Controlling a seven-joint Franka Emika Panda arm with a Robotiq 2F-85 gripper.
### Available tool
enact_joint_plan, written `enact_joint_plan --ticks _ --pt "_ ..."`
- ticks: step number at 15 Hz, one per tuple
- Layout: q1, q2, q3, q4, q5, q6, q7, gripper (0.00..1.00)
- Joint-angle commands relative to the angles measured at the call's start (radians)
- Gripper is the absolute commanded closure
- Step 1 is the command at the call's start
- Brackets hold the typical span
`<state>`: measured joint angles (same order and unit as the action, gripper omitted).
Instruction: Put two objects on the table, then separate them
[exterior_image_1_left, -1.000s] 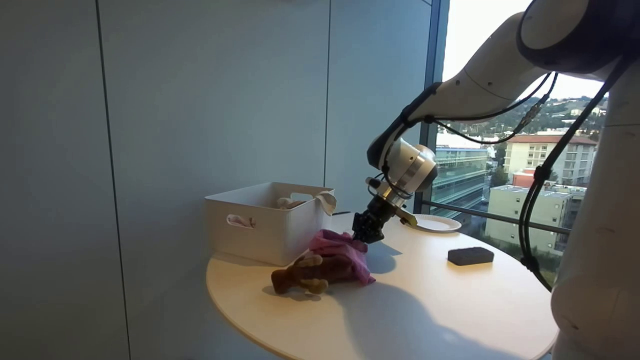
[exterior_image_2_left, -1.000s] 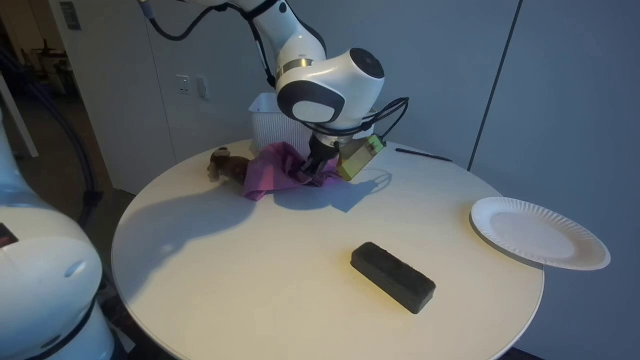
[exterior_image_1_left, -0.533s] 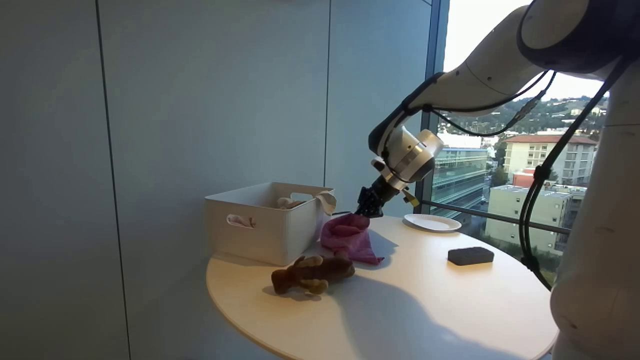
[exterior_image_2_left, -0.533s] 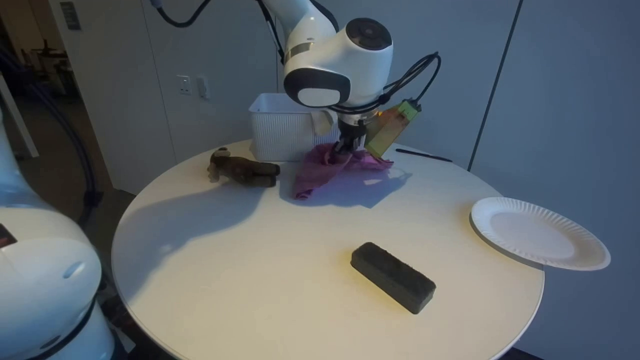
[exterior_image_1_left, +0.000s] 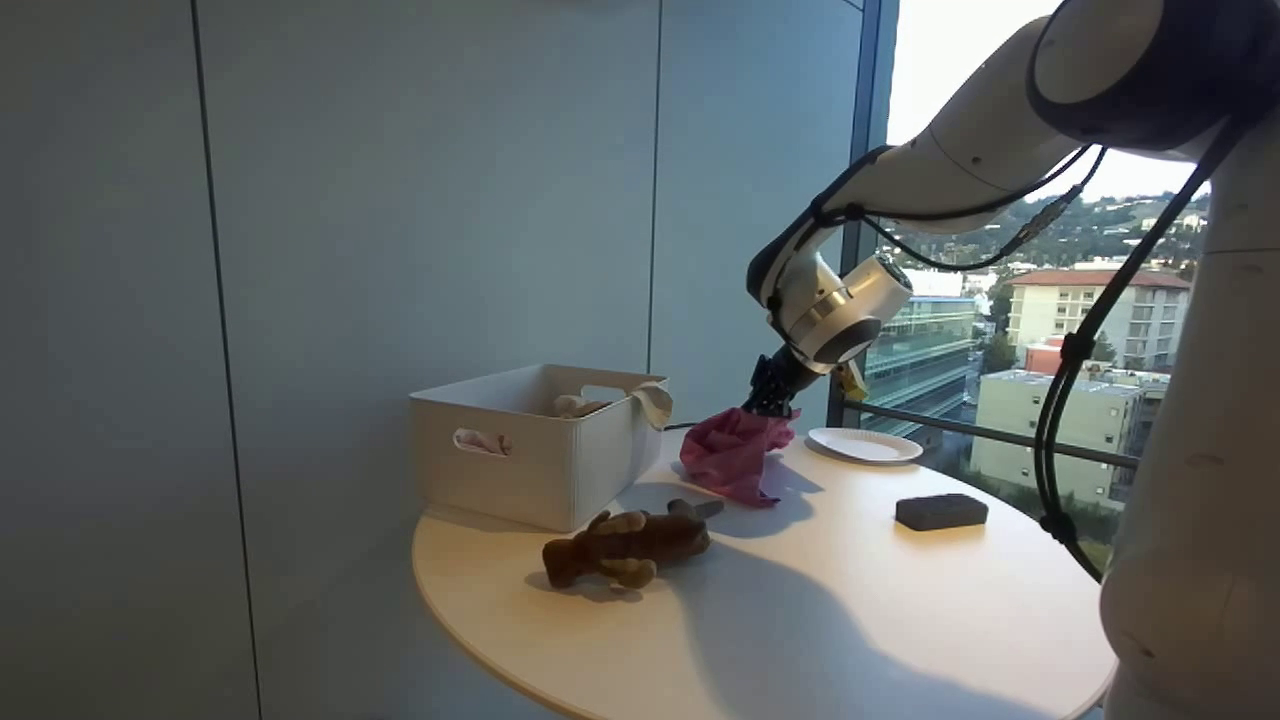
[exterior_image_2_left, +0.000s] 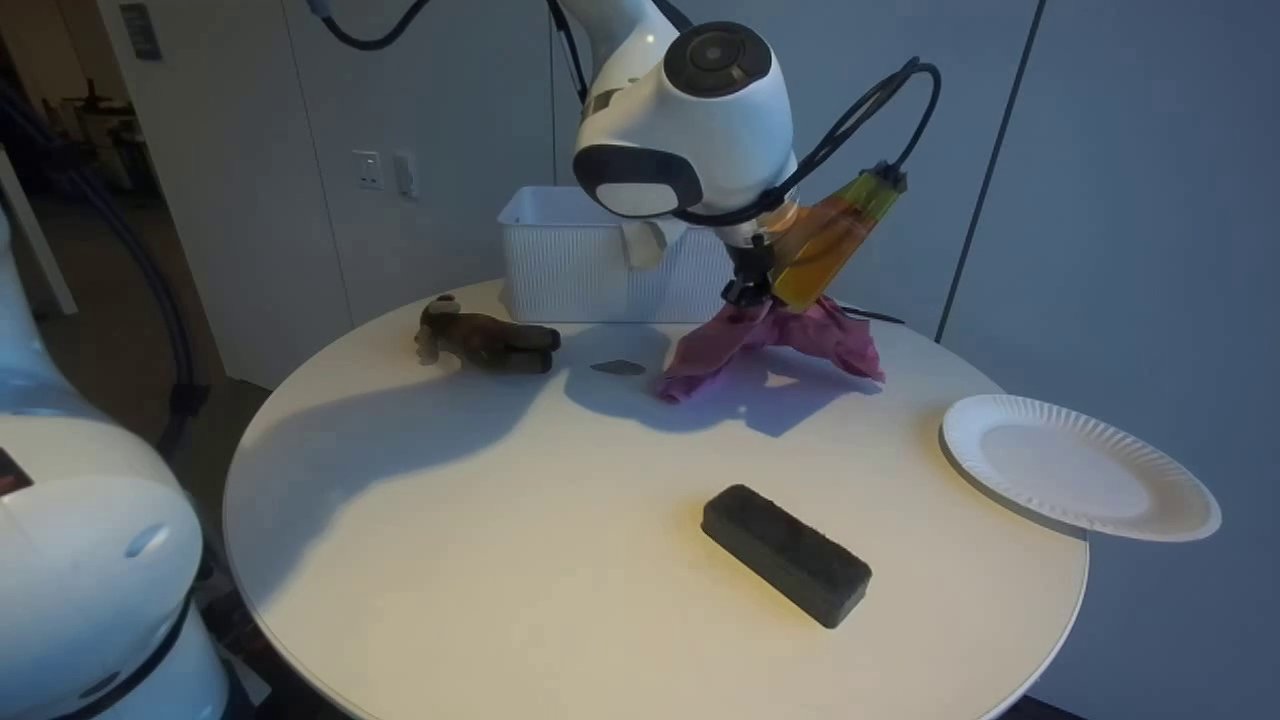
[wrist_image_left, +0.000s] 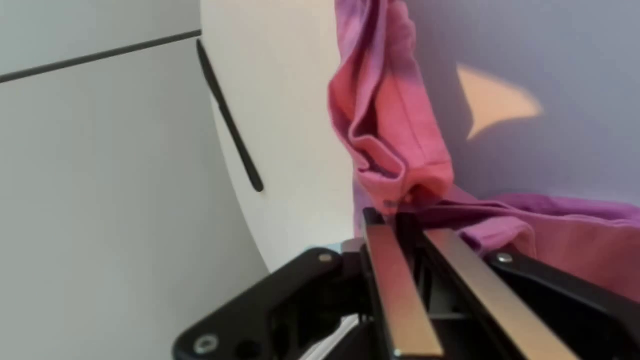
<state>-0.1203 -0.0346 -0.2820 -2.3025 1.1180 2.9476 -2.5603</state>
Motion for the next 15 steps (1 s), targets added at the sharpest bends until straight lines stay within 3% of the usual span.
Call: enact_joint_plan --ticks 1,3,6,8,11,15 --pt "-0.017 0.012 -0.007 -0.080 -0.169 -0.083 0.238 0.57" --pt "-0.009 -0.003 -0.008 -0.098 -0.176 -0.106 0.304 0.41" --pt "0.014 -0.075 0.012 -0.098 -0.053 -0.026 0.176 0.19" --pt "0.025 -0.132 0.021 -0.099 -0.031 -0.017 0.163 0.05" --pt "-0.015 -0.214 0.038 -0.143 -0.199 -0.138 0.359 0.00" --pt "-0.054 -0.321 0.004 -0.141 -0.454 -0.506 0.634 0.00"
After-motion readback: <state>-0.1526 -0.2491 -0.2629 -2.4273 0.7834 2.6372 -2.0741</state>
